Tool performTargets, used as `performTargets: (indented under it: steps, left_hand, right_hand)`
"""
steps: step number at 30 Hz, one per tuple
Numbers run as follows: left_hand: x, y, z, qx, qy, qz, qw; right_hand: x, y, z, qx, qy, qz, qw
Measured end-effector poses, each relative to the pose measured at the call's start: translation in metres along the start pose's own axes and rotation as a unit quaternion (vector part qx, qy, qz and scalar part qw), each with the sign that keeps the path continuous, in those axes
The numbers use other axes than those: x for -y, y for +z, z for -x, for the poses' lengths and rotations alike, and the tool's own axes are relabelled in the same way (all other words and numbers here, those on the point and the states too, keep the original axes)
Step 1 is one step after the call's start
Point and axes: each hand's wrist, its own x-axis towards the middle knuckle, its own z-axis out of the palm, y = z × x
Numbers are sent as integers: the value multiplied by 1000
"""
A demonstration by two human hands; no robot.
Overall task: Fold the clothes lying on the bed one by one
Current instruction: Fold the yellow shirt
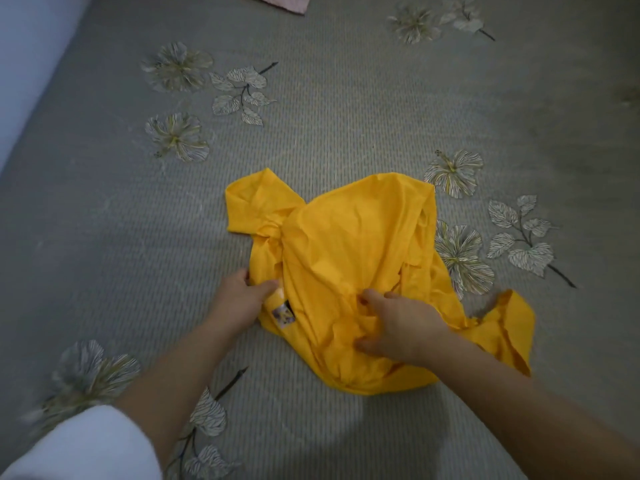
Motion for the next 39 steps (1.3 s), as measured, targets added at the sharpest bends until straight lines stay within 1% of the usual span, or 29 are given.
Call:
performTargets:
  steps: [1,2,3,4,5,7,8,9,10,11,12,13,14,15,16,18,19,20,21,22,24,26,27,29,31,32,35,37,39]
  left_hand:
    - [-2,-2,2,1,5,9,1000]
    - [-6,-6,5,-4,10,27,1000]
    - [-11,-12,6,-6,9,64,998]
    - [-16,-20,7,-8,2,113,994]
    - [-21,-28,8,-9,-9,164,986]
    - [-31,-44,8,5,-21,250,968]
    - [-36,-48,9,23,-18,294,955]
    - [-42,-51,8,48,-7,340,939]
    - [-47,-52,8,71,8,376,924]
    - [-51,-51,7,83,21,393,916]
    - [-53,-49,5,71,36,384,920]
    - [-52,-45,2,35,55,336,939]
    - [-46,-41,-3,-20,78,252,964]
    - [-38,-37,-7,-74,106,153,980]
    - [-30,-33,-10,-109,133,64,983]
    - [-16,-25,-13,-117,186,-63,973]
    - [-11,-20,-13,-102,219,-110,964]
    - [-8,-15,-13,-82,255,-159,950]
    - [-6,-9,-13,-61,287,-214,932]
    - [-3,-5,-15,-46,308,-276,909]
    - [-1,4,-21,-36,333,-390,858]
    - [-4,10,-28,-69,350,-422,834]
    - [-8,11,-31,-95,355,-407,836]
    - [-17,13,-35,-135,365,-364,846]
    - [-27,12,-30,-139,382,-317,857]
    - [-33,12,-23,-131,396,-273,867]
    - [-60,16,20,-97,368,-117,917]
    - [-82,16,53,-103,363,-72,923]
    - [-108,9,87,-93,383,-58,917]
  right_hand:
    - [-1,-1,-6,-3,-9,14,1000]
    - [-4,-8,-11,-10,-11,-30,999]
    - [-9,-21,-16,-17,10,-123,992]
    - [-18,-38,-20,-41,46,-240,969]
    - [-30,-58,-23,-81,90,-356,927]
    - [-57,-96,-27,-190,153,-529,813]
    - [-71,-109,-29,-240,160,-586,757]
    - [-81,-120,-31,-276,150,-625,715]
    - [-86,-126,-34,-301,139,-643,690]
    - [-88,-125,-37,-328,140,-621,698]
    - [-85,-120,-38,-360,142,-567,727]
    - [-77,-111,-36,-394,134,-493,764]
    - [-65,-98,-32,-421,104,-420,798]
    - [-52,-81,-27,-419,54,-364,830]
    - [-38,-62,-23,-386,-6,-326,863]
    - [-9,-21,-16,-268,-97,-260,923]
    - [3,-4,-13,-229,-104,-200,947]
    - [10,14,-13,-222,-102,-112,963]
    - [13,30,-14,-217,-89,-41,971]
    - [15,39,-13,-211,-68,-12,975]
    - [11,48,-12,-224,-52,-9,973]
    - [0,49,-11,-245,-73,-36,966]
    - [-6,45,-11,-260,-72,-83,959]
    - [-16,23,-7,-232,-27,-263,936]
    - [-26,-3,0,-196,11,-479,856]
    - [-32,-17,6,-195,18,-522,830]
    - [-41,-59,34,-207,9,-565,799]
    - [-46,-86,56,-220,-1,-574,789]
    - [-50,-115,86,-222,-14,-563,796]
